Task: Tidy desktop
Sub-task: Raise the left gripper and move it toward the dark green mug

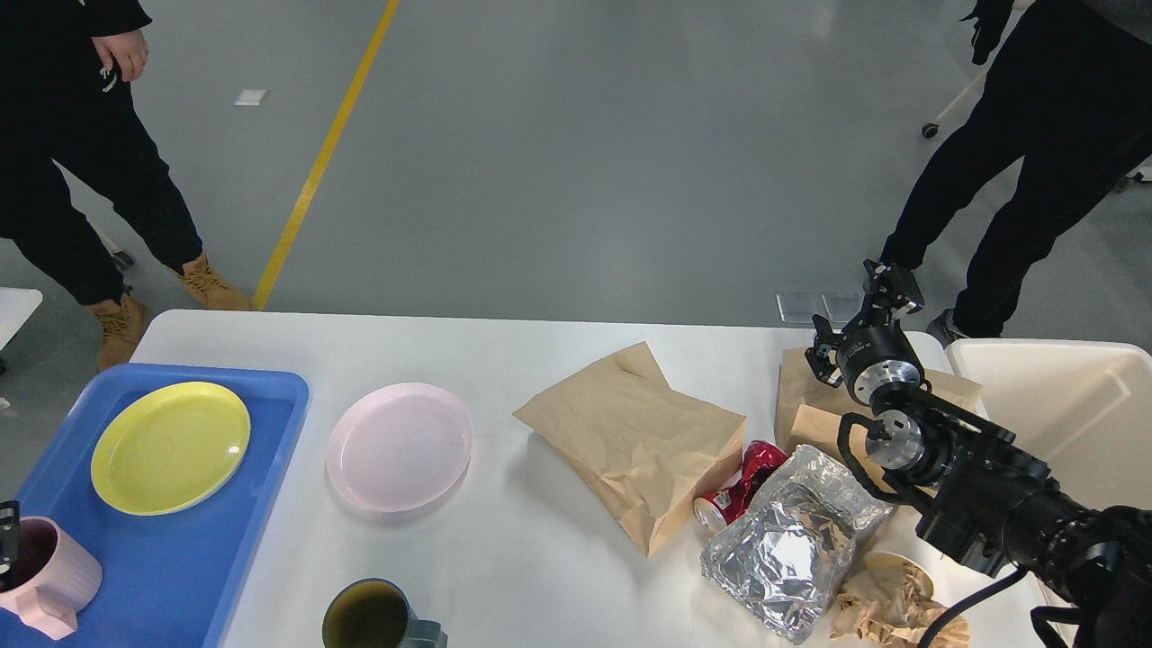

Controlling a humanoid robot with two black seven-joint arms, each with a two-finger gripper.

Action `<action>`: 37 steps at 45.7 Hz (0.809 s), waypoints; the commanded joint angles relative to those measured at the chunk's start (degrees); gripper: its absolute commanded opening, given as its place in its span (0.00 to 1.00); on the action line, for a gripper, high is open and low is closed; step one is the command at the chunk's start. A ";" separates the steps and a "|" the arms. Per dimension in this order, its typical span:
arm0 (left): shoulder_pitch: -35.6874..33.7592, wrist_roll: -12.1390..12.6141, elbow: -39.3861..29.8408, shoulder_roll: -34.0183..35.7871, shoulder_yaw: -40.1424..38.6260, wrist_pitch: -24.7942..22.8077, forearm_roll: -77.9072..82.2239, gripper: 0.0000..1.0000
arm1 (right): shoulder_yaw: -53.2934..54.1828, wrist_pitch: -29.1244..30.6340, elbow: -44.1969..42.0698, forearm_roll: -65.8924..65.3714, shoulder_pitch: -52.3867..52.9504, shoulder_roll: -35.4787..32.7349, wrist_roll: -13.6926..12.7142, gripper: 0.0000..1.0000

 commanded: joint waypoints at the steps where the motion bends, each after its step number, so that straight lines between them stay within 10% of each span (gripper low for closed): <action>1: -0.78 -0.08 -0.19 0.15 0.42 0.00 0.01 0.64 | 0.00 0.00 0.00 0.06 0.00 0.00 0.00 1.00; 7: -4.12 -0.08 -1.07 0.24 1.83 0.00 0.28 0.89 | 0.00 0.00 0.00 -0.03 0.00 0.00 0.00 1.00; 23: -20.02 -0.34 -3.88 -3.61 9.39 0.00 0.10 0.92 | 0.00 0.00 0.00 -0.03 0.00 0.00 0.00 1.00; 37: -37.43 -0.43 -19.34 -17.24 14.66 0.00 -1.21 0.92 | 0.00 0.00 0.00 -0.03 0.00 0.00 0.00 1.00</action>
